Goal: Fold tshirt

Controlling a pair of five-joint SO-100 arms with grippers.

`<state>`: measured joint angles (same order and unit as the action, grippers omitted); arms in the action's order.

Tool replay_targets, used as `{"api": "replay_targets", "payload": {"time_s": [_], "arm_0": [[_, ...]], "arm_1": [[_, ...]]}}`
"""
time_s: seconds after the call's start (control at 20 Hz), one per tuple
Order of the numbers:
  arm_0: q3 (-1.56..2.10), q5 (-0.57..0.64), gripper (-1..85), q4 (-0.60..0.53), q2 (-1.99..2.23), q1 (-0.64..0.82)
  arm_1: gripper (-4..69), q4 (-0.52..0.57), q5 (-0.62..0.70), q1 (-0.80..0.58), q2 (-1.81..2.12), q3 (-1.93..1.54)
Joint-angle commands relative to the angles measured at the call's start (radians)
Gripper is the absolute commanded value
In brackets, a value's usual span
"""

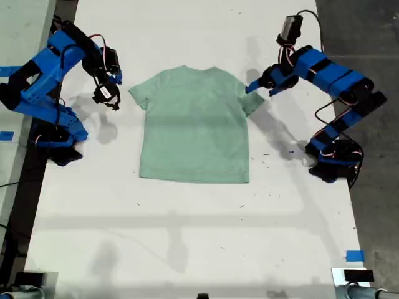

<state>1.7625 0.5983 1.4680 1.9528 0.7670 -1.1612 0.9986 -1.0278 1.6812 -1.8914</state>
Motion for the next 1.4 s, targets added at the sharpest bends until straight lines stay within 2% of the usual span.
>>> {"api": "replay_targets", "payload": {"time_s": [0.0, 0.2, 0.25, 0.3, 0.35, 0.45, 0.65, 0.9, 1.05, 1.2, 1.35], "arm_0": [[-0.018, 0.009, 0.0, -0.020, 0.005, 0.015], [-0.003, 0.009, 0.0, -0.026, 0.005, 0.015], [0.003, 0.009, 0.0, -0.028, 0.005, 0.015], [0.008, 0.009, 0.0, -0.031, 0.005, 0.015], [0.014, 0.009, 0.0, -0.034, 0.006, 0.015], [0.020, 0.009, 0.0, -0.035, 0.006, 0.017], [0.026, 0.005, 0.0, -0.035, 0.011, 0.012], [0.046, 0.003, 0.0, -0.043, 0.021, 0.008], [0.046, 0.000, 0.0, -0.046, 0.021, 0.003], [0.044, -0.003, 0.0, -0.046, 0.023, -0.002], [0.049, -0.006, 0.0, -0.044, 0.028, -0.006]], "arm_1": [[32.5, 0.100, 0.023, 0.011, -0.071, 0.002], [30.2, 0.176, 0.060, 0.012, -0.233, 0.026], [23.9, 0.181, 0.067, 0.008, -0.276, 0.044], [10.1, 0.166, 0.061, 0.002, -0.318, 0.077], [2.0, 0.141, 0.054, -0.002, -0.342, 0.106], [-1.0, 0.129, 0.054, 0.003, -0.347, 0.124], [-1.1, 0.031, 0.052, 0.021, -0.267, 0.160], [-1.4, -0.239, 0.020, 0.077, -0.100, 0.348], [-1.4, -0.298, -0.055, 0.169, -0.080, 0.509], [-1.4, -0.232, -0.169, 0.250, -0.104, 0.580], [-1.4, -0.071, -0.284, 0.344, -0.150, 0.591]]}}
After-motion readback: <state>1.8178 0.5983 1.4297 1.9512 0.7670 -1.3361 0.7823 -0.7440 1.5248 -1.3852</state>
